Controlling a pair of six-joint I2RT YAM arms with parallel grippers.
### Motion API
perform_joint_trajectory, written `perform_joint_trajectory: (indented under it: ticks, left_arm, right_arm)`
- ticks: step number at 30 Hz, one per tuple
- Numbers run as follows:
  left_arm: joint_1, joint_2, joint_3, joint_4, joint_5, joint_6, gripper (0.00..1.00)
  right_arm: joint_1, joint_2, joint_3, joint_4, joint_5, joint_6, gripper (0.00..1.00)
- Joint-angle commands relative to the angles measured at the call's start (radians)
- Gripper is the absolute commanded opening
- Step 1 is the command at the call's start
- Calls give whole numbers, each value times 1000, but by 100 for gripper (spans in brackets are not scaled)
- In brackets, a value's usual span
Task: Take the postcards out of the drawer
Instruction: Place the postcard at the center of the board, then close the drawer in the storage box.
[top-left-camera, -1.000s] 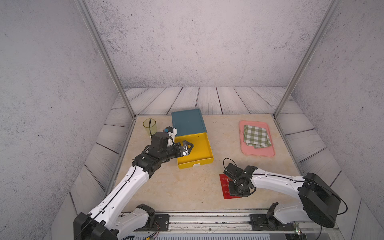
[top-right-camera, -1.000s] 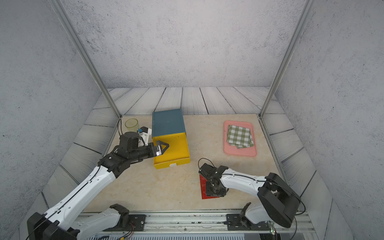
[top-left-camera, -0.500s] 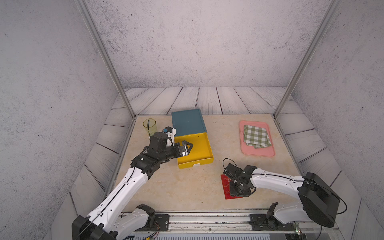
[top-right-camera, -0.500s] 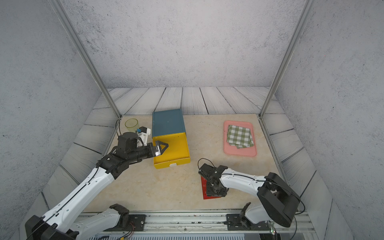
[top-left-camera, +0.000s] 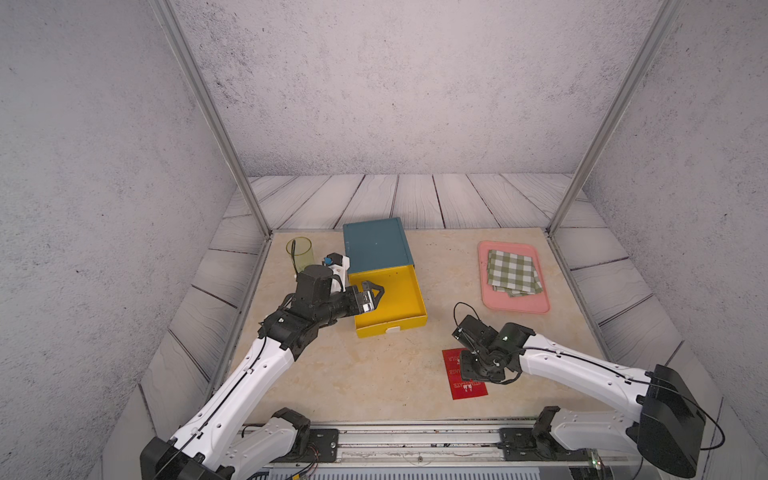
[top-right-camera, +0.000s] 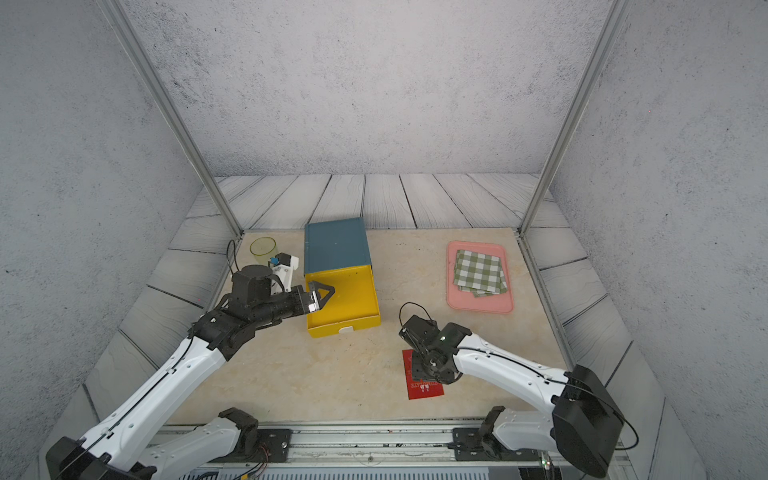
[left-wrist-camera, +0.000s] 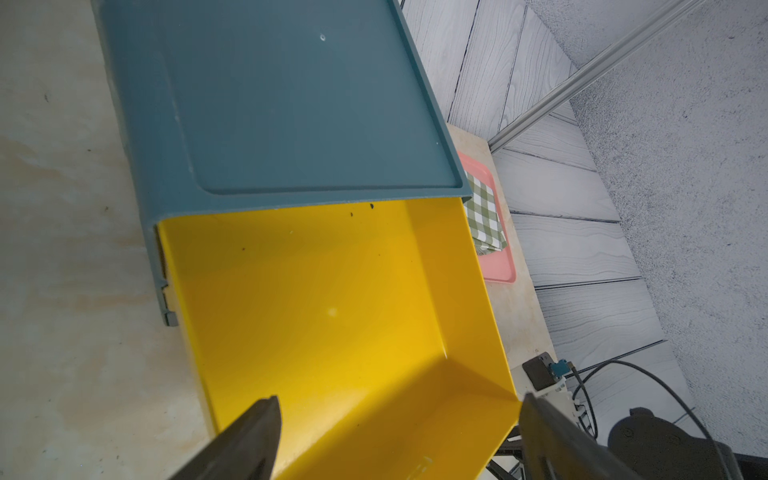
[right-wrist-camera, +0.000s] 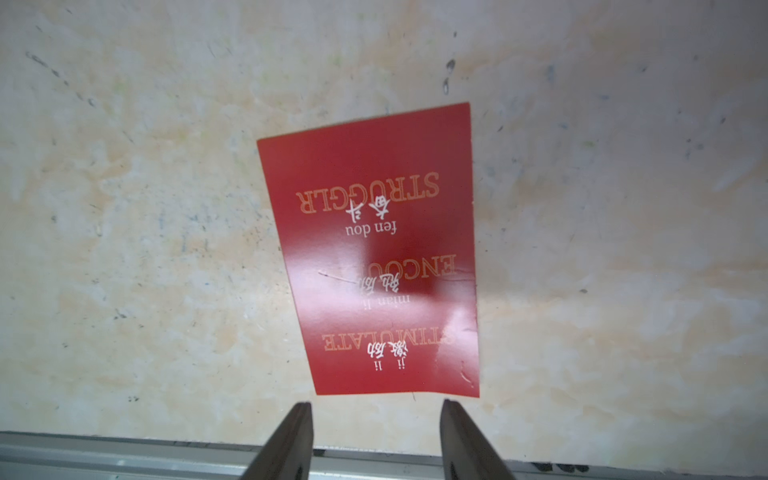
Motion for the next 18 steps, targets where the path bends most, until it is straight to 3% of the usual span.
perform_joint_trajectory:
  ticks: [1, 9, 18]
  left_arm:
    - [23, -1, 62, -42, -1, 39, 96]
    - [40, 74, 262, -106, -35, 161, 96]
    - [92, 340, 506, -43, 45, 227, 96]
  right_arm:
    - [-19, -58, 24, -23, -3, -17, 54]
    - [-24, -192, 77, -12, 3, -139, 54]
    - [26, -209, 151, 195, -78, -272, 54]
